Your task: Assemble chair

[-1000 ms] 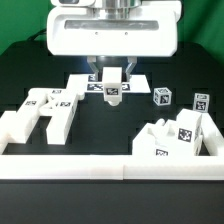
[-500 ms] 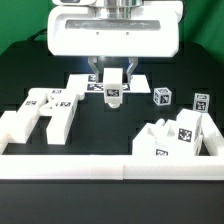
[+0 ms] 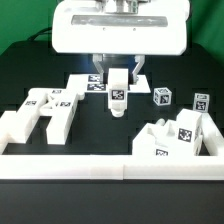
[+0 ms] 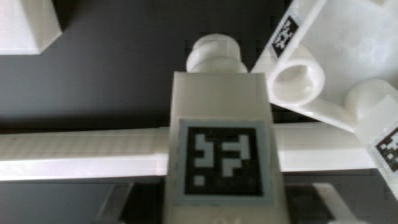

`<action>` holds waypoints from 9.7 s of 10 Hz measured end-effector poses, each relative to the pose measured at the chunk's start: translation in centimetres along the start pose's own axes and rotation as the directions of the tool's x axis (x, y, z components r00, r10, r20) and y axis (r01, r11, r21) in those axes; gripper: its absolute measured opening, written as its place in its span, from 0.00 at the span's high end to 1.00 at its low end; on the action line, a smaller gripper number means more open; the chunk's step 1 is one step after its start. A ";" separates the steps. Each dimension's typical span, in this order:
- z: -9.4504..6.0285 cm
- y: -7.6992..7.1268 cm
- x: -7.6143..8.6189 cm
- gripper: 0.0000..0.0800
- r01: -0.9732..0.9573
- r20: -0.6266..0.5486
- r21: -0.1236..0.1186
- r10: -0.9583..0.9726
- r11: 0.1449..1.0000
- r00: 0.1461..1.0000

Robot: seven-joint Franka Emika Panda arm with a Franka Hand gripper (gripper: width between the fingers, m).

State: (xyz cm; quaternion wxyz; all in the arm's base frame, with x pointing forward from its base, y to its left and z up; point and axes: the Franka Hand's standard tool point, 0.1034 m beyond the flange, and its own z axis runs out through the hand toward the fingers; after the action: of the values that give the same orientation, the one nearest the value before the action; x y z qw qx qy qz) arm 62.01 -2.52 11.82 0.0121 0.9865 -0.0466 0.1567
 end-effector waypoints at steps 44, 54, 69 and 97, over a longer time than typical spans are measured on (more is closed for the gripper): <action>4.5 -5.0 1.3 0.64 0.077 -0.232 -0.015 -0.078 0.997 0.970; 4.4 -5.0 1.4 0.22 0.105 -0.283 -0.030 -0.109 0.994 0.953; 3.0 -4.8 1.7 0.19 0.116 0.230 0.049 -0.124 0.992 0.965; 4.1 -5.6 1.5 0.64 -0.781 0.183 -0.164 0.797 0.602 0.576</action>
Offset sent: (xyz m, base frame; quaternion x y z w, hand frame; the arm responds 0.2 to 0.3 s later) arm 0.0304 0.0283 -0.0026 -0.0043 0.0090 0.0191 0.9998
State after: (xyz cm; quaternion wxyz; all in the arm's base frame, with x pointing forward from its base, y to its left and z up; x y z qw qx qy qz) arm 65.26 2.76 8.33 -0.0327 0.8727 -0.4866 0.0249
